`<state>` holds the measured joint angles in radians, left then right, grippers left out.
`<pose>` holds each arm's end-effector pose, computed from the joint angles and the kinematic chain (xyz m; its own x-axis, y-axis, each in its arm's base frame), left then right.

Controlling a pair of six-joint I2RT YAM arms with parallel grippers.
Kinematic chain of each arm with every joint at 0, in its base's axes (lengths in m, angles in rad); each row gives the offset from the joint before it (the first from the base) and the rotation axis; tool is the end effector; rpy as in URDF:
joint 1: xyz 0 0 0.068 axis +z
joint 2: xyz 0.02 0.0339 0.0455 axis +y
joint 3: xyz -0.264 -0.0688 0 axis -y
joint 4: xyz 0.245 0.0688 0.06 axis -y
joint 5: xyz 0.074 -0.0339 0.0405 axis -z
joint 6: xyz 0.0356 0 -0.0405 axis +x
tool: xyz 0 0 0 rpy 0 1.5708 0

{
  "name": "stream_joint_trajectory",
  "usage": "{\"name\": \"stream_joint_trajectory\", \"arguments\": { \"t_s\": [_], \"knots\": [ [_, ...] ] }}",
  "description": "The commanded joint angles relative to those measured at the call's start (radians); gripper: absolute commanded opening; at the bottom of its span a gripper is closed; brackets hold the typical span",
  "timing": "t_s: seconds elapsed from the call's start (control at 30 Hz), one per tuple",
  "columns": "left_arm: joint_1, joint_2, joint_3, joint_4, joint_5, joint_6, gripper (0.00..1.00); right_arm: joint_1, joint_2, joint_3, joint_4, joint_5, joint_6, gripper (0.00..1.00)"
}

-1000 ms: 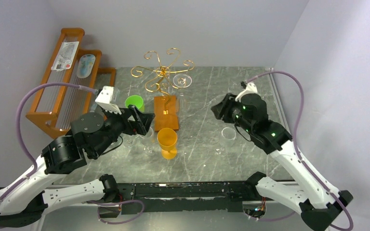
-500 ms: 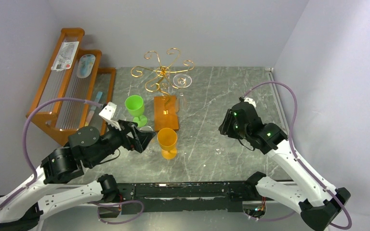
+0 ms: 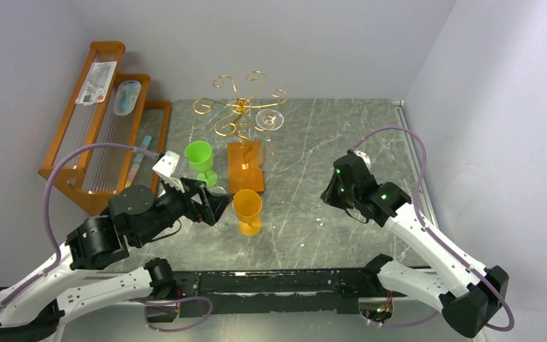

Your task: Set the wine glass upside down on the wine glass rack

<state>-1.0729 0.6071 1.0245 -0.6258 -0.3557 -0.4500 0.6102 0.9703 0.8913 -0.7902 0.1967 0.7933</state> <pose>0.0624 -0.0888 0.3961 -0.3764 -0.1613 -0.9123 0.5521 0.7517 -0.3607 0.1598 0.1032 0.2886 -0.7660 0.3173 -0.5592 0.1244 0.9264 0.3553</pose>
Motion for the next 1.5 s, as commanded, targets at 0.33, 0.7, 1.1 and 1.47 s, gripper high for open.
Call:
{"name": "stream_joint_trajectory", "arguments": {
  "t_s": [0.33,0.7,1.1,1.47],
  "knots": [
    [-0.004,0.046,-0.013,0.026,-0.08,-0.096,0.97,0.003,-0.095,0.013,0.155,0.009,-0.003,0.0],
    [-0.004,0.114,0.079,0.1,0.063,-0.277,0.96,0.003,-0.295,-0.112,0.611,-0.108,-0.13,0.0],
    [-0.004,0.304,0.07,0.386,0.252,-0.411,0.95,0.003,-0.61,-0.17,0.826,-0.058,-0.222,0.0],
    [-0.004,0.507,0.278,0.626,0.364,-0.393,0.94,0.002,-0.714,-0.177,1.085,-0.149,-0.296,0.0]
  ]
}}
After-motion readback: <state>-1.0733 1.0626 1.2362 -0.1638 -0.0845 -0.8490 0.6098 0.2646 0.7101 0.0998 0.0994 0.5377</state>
